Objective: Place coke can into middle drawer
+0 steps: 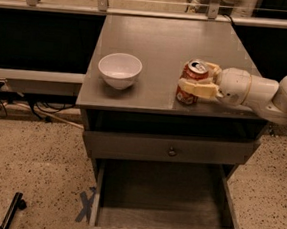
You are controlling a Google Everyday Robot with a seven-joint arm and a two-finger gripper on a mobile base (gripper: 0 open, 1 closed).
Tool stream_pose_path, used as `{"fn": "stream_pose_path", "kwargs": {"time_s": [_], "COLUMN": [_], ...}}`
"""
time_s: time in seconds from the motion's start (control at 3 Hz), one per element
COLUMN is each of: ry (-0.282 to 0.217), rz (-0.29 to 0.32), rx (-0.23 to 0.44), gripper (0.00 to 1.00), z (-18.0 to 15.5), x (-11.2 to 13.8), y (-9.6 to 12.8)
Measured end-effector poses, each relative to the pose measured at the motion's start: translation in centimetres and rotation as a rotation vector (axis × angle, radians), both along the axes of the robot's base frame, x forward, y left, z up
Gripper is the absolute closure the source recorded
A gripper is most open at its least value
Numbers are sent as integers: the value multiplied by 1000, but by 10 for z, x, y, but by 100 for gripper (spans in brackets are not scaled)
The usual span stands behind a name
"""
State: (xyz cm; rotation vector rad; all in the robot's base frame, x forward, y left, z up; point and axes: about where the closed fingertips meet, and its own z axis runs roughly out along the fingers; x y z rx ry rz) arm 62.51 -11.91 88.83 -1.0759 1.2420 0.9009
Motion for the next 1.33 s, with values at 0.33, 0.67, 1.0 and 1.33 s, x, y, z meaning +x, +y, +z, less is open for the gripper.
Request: {"fn": "stream_pose_path", "kwargs": {"time_s": [0.33, 0.67, 1.0, 1.33], "ry": [0, 0, 0, 0], "rz": [0, 0, 0, 0], "rx": [0, 0, 0, 0], "gripper": [82, 81, 100, 100], "z": [0, 0, 0, 0], "x": [0, 0, 0, 0], "y": [0, 0, 0, 0]}}
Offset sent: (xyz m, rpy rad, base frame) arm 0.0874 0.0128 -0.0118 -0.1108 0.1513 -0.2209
